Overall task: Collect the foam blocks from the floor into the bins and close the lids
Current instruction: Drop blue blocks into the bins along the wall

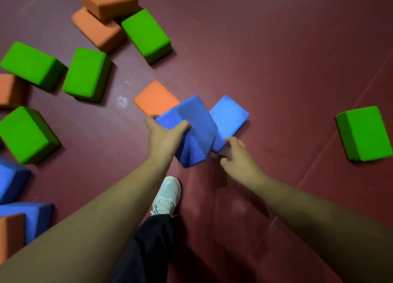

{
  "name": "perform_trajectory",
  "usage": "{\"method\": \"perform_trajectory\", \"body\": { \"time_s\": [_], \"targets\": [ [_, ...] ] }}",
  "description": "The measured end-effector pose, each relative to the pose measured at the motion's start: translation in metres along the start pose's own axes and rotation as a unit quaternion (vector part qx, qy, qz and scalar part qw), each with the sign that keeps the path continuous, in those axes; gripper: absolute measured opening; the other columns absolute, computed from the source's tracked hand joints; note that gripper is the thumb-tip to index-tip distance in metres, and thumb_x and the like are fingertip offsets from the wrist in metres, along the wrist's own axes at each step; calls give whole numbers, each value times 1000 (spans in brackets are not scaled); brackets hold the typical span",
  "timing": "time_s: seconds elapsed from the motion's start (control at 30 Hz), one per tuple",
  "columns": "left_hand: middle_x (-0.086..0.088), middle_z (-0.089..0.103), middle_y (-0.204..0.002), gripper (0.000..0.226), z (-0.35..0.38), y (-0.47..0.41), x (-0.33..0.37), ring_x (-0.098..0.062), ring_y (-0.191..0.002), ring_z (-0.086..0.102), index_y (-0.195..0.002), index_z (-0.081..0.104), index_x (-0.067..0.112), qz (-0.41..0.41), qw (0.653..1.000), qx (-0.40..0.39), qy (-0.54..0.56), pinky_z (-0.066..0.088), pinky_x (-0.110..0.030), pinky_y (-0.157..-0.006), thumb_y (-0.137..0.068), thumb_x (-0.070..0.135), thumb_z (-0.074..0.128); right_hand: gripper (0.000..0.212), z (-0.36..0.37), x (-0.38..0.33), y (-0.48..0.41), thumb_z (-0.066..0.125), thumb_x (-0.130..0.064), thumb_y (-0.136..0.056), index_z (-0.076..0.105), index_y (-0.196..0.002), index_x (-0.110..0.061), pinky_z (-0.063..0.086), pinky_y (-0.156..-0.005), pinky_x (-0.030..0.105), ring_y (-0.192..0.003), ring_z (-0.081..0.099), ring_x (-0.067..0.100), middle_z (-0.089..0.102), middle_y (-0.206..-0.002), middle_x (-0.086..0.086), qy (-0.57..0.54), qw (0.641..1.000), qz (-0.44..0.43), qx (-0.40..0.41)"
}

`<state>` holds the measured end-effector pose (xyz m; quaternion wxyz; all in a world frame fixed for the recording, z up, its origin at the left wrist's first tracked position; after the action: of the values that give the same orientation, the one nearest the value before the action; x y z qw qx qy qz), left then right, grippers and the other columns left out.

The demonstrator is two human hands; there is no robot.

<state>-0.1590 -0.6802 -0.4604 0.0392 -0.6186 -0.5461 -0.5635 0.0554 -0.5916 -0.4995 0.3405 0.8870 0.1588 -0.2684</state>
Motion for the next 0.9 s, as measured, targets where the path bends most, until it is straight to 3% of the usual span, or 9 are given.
{"method": "perform_trajectory", "body": {
  "time_s": [0.07, 0.23, 0.33, 0.4, 0.47, 0.53, 0.67, 0.77, 0.9],
  "targets": [
    [6, 54, -113, 79, 13, -23, 18, -14, -93, 58, -132, 30, 21, 100, 992, -19, -73, 48, -29, -79, -70, 24, 79, 35, 3, 33, -34, 66, -14, -86, 55, -116, 0, 43, -84, 33, -102, 59, 28, 60, -107, 13, -65, 990, 126, 24],
    [9, 47, -124, 85, 52, -72, 22, -6, -102, 49, -136, 29, 22, 258, 942, -98, -191, 40, -15, -74, -67, 20, 79, 38, 53, 105, -110, 73, -39, -85, 64, -100, -5, 42, -55, 28, -65, 56, 17, 60, -75, 3, -265, 907, 324, 45],
    [10, 46, -123, 85, 71, -93, 7, -13, -108, 51, -135, 32, 21, 292, 918, -142, -229, 48, -29, -85, -64, 22, 78, 37, 101, 128, -146, 77, -38, -83, 57, -106, -16, 45, -69, 28, -78, 57, 16, 59, -87, 0, -360, 855, 369, 53],
    [8, 47, -126, 85, 73, -106, -3, -16, -113, 51, -136, 33, 20, 294, 915, -147, -235, 48, -37, -90, -64, 23, 78, 72, 130, 144, -164, 87, -50, -62, 60, -115, -8, 52, -86, 35, -95, 65, 24, 67, -106, 5, -387, 834, 387, 67],
    [7, 47, -127, 85, 72, -114, -8, -14, -115, 50, -136, 33, 18, 297, 915, -145, -230, 47, -37, -93, -65, 23, 79, 112, 165, 188, -184, 88, -59, -30, 60, -121, -1, 58, -86, 44, -97, 69, 29, 69, -114, 13, -364, 843, 387, 88],
    [8, 47, -127, 85, 73, -121, -9, -13, -115, 50, -136, 33, 18, 295, 917, -150, -222, 48, -35, -92, -66, 23, 80, 116, 181, 201, -190, 87, -57, -22, 59, -121, -3, 60, -80, 46, -92, 70, 29, 70, -112, 13, -382, 831, 392, 99],
    [7, 48, -128, 85, 68, -129, 2, -11, -114, 50, -136, 32, 18, 272, 928, -132, -219, 45, -27, -90, -67, 24, 81, 96, 134, 140, -167, 95, -38, -48, 44, -122, -5, 56, -86, 47, -99, 64, 30, 61, -116, 11, -391, 812, 408, 148],
    [7, 49, -125, 85, 54, -123, 27, -10, -110, 50, -136, 34, 18, 249, 938, -112, -214, 39, -19, -85, -66, 24, 82, 99, 69, 115, -150, 94, -38, -54, 34, -124, -2, 51, -95, 42, -107, 59, 32, 54, -124, 17, -296, 843, 405, 196],
    [7, 49, -119, 89, 26, -98, 95, -14, -106, 52, -136, 33, 20, 207, 954, -87, -198, 42, -28, -84, -60, 32, 79, 95, -47, 43, -109, 90, -39, -64, 38, -129, 8, 42, -99, 35, -122, 52, 35, 48, -134, 25, -167, 903, 351, 182]
  ]
}}
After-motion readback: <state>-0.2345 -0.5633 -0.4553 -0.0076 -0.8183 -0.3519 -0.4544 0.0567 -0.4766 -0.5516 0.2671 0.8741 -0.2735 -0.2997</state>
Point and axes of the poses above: each hand's wrist, its own y-axis away from the middle knuckle, its own z-axis out of the palm, x = y × z, the point moved 9 cm from there along -y, towards the middle knuckle
